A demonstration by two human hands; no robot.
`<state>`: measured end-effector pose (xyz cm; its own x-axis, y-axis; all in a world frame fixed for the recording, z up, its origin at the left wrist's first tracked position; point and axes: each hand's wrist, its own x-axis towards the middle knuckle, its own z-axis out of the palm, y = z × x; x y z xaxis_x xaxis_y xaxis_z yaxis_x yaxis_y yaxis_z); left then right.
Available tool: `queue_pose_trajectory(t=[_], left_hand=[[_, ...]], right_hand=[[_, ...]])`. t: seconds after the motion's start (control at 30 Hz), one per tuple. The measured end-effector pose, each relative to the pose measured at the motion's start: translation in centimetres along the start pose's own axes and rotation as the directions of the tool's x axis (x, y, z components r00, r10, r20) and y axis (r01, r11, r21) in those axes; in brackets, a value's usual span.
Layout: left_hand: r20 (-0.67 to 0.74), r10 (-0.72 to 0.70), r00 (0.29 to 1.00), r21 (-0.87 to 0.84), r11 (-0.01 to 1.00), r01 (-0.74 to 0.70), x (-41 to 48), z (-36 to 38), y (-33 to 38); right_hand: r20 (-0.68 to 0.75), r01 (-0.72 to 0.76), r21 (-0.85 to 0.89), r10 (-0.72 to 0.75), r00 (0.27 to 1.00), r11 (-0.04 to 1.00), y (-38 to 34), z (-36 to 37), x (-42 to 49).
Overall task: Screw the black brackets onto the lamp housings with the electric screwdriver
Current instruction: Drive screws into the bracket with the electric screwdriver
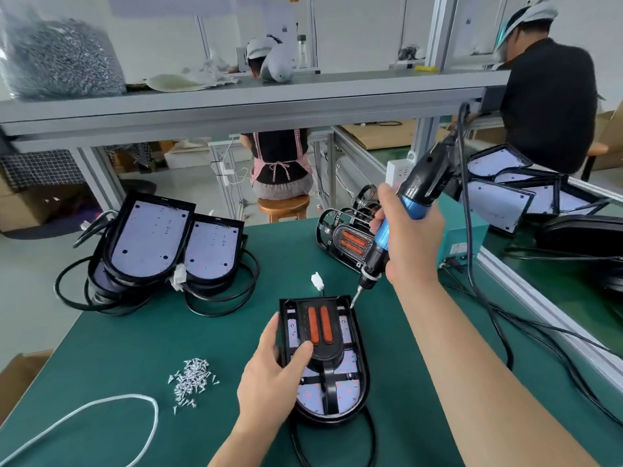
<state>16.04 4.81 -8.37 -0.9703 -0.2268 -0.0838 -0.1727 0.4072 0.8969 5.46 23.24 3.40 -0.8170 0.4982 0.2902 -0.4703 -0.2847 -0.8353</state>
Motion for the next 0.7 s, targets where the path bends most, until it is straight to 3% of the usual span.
queue_pose_trajectory(t=[0.47, 0.7], left_hand=[[0.036, -0.035, 0.999, -0.038, 0.999, 0.036, 0.2, 0.1, 0.7], [0.035, -0.039, 0.999, -0.008, 0.999, 0.040, 0.2, 0.2, 0.7]], right_hand=[[0.021, -0.059, -0.026, 0.059, 0.998, 0.998, 3.0, 0.3, 0.4], [0.104, -0.035, -0.097, 0.045, 0.994, 0.995, 3.8, 0.5, 0.3]])
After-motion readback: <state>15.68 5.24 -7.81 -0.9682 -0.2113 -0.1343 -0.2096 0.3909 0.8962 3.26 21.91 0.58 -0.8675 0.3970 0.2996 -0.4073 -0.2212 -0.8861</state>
